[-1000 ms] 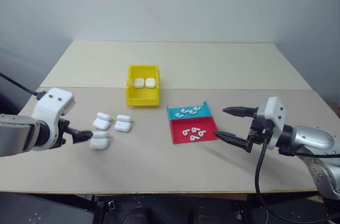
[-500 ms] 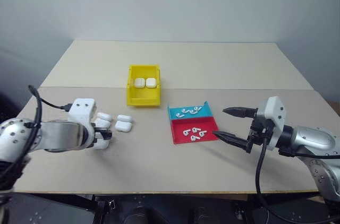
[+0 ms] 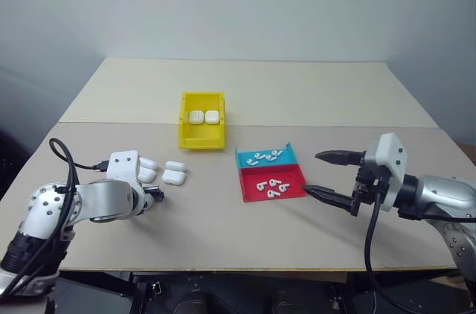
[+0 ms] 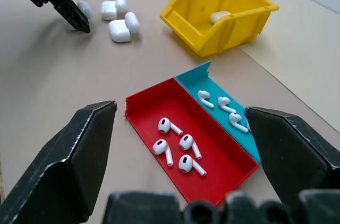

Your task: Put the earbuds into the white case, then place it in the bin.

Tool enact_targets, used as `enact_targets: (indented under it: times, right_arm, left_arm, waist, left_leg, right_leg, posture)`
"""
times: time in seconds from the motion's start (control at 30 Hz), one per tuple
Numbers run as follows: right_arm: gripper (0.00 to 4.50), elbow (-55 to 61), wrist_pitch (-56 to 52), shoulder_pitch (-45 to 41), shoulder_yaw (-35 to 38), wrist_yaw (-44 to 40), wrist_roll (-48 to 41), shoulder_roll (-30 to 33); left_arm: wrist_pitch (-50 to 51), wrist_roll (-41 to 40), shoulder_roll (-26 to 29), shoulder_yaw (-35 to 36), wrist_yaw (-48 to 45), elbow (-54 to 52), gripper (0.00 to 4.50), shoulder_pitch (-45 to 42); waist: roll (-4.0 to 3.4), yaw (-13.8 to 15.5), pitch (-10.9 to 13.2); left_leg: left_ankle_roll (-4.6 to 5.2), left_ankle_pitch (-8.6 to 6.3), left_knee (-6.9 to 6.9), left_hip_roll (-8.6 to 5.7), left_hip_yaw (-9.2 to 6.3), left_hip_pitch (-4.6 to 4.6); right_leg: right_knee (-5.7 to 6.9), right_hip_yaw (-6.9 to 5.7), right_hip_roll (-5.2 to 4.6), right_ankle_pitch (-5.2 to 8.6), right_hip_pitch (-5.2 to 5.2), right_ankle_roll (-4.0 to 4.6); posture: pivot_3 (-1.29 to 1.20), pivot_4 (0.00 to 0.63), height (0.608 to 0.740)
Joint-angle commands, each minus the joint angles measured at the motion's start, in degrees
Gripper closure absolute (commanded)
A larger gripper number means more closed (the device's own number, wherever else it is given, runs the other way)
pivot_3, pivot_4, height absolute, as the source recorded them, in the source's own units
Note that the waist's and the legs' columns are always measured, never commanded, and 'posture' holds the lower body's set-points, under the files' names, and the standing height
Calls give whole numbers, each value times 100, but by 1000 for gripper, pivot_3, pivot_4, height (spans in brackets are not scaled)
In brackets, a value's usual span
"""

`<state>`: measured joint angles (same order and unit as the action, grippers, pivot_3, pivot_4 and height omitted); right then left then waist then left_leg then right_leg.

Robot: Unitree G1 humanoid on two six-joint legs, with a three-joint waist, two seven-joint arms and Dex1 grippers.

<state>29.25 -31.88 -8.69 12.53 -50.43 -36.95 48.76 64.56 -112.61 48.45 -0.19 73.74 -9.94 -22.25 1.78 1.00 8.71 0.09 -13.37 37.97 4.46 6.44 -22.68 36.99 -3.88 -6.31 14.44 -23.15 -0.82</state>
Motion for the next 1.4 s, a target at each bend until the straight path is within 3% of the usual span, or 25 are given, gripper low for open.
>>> enact_targets:
  times: [0.03,0.27,0.43,0.47,0.7,0.8,0.9,1.03,1.13,1.23,1.4]
  right_arm:
    - [0,168,25,-37,216,15,-90,55]
    - [0,258,27,38,244,116,-100,13]
    - [0,337,11,123,275,182,-127,9]
    - [0,347,6,130,276,192,-129,7]
    - [0,323,30,83,218,281,-127,-33]
    - [0,254,68,25,182,320,-85,-74]
    - [0,191,116,-52,131,372,-41,-147]
    - [0,108,188,-185,9,421,46,-295]
    - [0,31,238,-332,-93,425,121,-408]
    - [0,-80,304,-530,-204,436,203,-530]
    - [0,-128,418,-679,-275,456,342,-641]
  left_arm:
    - [254,-39,-38,192,-30,249,16,-273]
    - [636,-39,138,50,-9,620,16,-519]
    - [688,-39,311,-30,-134,424,1519,-290]
    - [713,-39,377,-56,-229,389,1651,-259]
    - [327,-39,775,80,-520,-320,1652,-9]
    - [138,-39,1298,277,-1105,-1106,1652,58]
    - [-260,926,1366,1109,-2359,-2112,1652,336]
    - [-1641,3498,965,1778,-4928,-3038,1652,1110]
    - [-1914,3391,751,2055,-7258,-2575,1652,1203]
    - [-2839,4533,793,1632,-9883,-2304,1652,1195]
    - [-3863,5710,522,929,-12169,-1463,1652,663]
  waist:
    - [0,9,0]
    - [0,4,0]
    - [0,-14,0]
    - [0,-22,0]
    - [1,-26,1]
    - [10,-21,6]
    - [10,-18,6]
    - [6,-28,4]
    - [5,-15,4]
    - [4,-8,4]
    - [4,-4,4]
  left_leg:
    - [0,0,0,0,0,1]
    - [-1,0,-1,-2,-2,0]
    - [-1,0,-1,-1,-5,2]
    - [0,0,-1,-1,-5,2]
    - [-1,0,-5,0,-3,2]
    - [-1,0,-5,0,-4,-1]
    - [-1,-1,-5,0,-2,-4]
    - [-4,0,-12,-2,32,-4]
    - [-9,3,-14,2,36,-8]
    - [-9,3,-14,3,37,-10]
    - [-6,2,-13,2,39,-31]
  right_leg:
    - [0,-1,0,0,1,0]
    - [-2,1,-1,0,1,-1]
    - [0,0,-1,0,1,-1]
    - [0,1,-1,0,0,-1]
    - [-2,3,-1,1,-1,-1]
    - [-3,1,-1,1,-3,0]
    - [-9,1,-2,1,-5,0]
    - [-14,-3,-1,1,-7,0]
    - [-14,-13,4,0,-9,3]
    - [-16,-17,4,0,-10,4]
    - [-22,-19,4,0,-24,3]
  posture:
    - [0,150,740]
    - [0,150,740]
    - [0,150,740]
    - [0,150,740]
    - [0,150,740]
    - [0,150,740]
    - [0,150,740]
    - [0,150,740]
    - [0,150,740]
    - [0,150,740]
    - [0,150,740]
